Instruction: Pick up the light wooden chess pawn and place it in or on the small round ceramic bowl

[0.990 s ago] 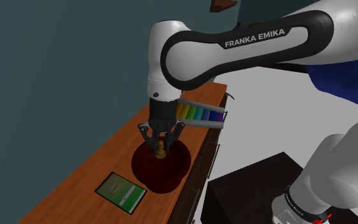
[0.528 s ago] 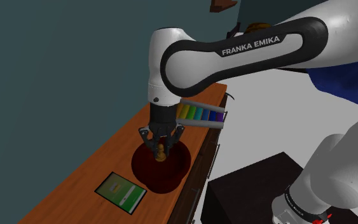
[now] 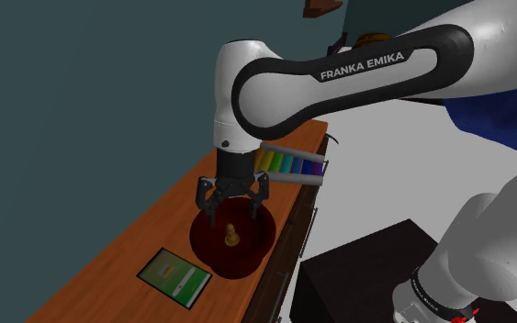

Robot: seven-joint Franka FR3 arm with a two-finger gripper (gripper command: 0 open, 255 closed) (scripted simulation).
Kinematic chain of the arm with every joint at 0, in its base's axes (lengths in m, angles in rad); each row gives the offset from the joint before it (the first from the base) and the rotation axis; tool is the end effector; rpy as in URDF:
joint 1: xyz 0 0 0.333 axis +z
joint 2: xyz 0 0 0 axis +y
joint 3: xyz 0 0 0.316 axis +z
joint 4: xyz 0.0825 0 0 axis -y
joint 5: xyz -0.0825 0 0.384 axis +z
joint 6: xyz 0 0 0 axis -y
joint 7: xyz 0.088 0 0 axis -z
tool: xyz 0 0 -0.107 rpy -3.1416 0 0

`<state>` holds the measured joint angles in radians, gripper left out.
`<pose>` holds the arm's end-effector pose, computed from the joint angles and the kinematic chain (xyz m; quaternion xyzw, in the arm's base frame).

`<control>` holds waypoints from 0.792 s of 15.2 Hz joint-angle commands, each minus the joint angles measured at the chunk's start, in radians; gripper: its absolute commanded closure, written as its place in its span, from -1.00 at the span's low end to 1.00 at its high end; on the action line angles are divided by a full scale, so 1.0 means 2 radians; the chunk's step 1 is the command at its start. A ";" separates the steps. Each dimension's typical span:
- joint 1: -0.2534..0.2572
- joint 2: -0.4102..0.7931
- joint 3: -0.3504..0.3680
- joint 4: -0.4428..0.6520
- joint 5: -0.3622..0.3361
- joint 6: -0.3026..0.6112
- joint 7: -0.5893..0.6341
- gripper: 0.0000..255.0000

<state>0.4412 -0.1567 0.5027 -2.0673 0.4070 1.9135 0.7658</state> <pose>0.2718 0.4395 0.4941 -0.9881 -0.0157 0.1185 0.0966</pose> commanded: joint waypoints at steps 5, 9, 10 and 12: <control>-0.009 -0.008 -0.014 0.052 -0.006 -0.063 0.002 -1.00; -0.009 -0.008 -0.014 0.052 -0.006 -0.063 0.002 -1.00; -0.009 -0.008 -0.014 0.052 -0.006 -0.063 0.002 -1.00; -0.009 -0.008 -0.014 0.052 -0.006 -0.063 0.002 -1.00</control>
